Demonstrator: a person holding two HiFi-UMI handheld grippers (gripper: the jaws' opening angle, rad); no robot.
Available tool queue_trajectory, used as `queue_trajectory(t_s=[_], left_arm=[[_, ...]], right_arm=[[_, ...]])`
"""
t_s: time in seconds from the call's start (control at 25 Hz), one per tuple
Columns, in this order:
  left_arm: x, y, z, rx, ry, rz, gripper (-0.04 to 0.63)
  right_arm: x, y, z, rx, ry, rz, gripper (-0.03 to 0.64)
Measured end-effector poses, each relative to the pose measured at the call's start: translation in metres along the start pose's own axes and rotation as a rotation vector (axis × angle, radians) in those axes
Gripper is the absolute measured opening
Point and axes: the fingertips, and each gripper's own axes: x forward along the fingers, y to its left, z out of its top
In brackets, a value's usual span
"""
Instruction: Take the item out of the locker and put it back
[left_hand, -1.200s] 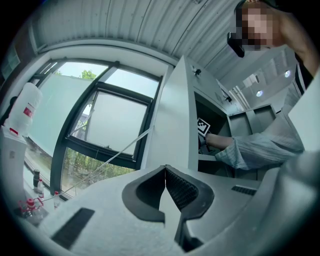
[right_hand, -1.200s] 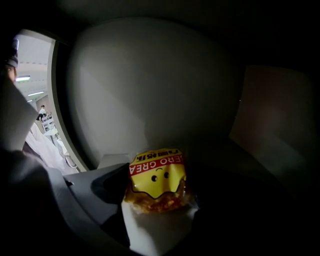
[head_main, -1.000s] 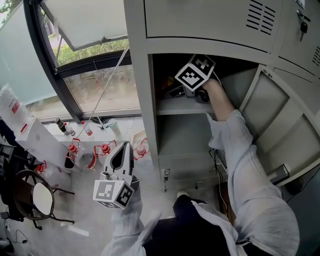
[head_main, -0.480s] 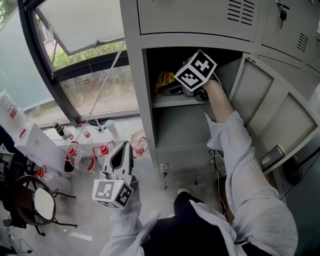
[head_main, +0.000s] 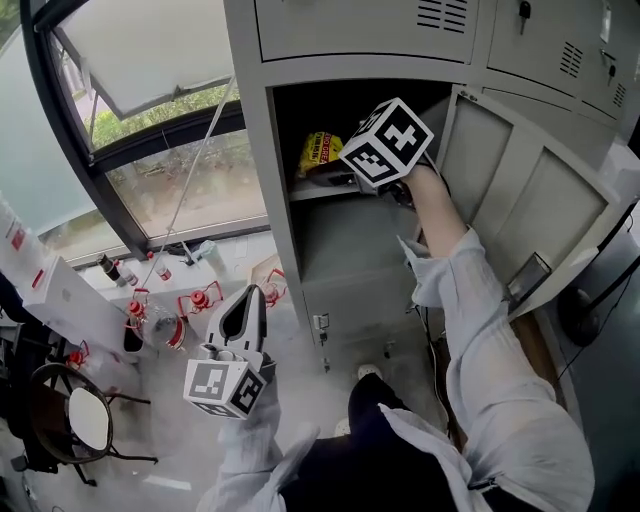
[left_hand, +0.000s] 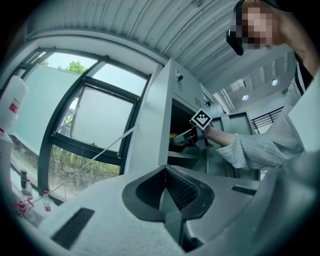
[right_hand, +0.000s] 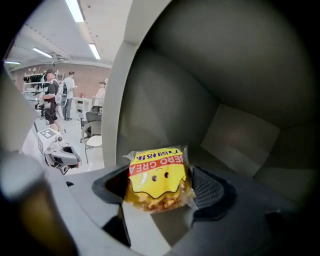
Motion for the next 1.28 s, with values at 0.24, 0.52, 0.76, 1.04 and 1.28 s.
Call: queue_trajectory(t_s=[0.24, 0.52, 0.76, 1.04, 1.28], left_arm=[[0.001, -0.012, -0.006, -0.014, 0.000, -0.042, 0.008], [0.011, -0.029, -0.012, -0.026, 0.010, -0.086, 0.008], [0.020, -0.035, -0.018, -0.047, 0.013, -0.085, 0.008], [0.032, -0.045, -0.030, -0.068, 0.030, -0.105, 0.008], [0.031, -0.052, -0.040, -0.064, 0.041, -0.126, 0.008]], right_arm=[[-0.036, 0.010, 0.000, 0.044, -0.092, -0.099, 0.370], [-0.075, 0.023, 0.003, 0.055, -0.192, -0.198, 0.370], [-0.100, 0.037, -0.010, 0.081, -0.278, -0.287, 0.370], [-0.134, 0.068, -0.027, 0.125, -0.385, -0.350, 0.370], [-0.143, 0.095, -0.058, 0.180, -0.406, -0.380, 0.370]])
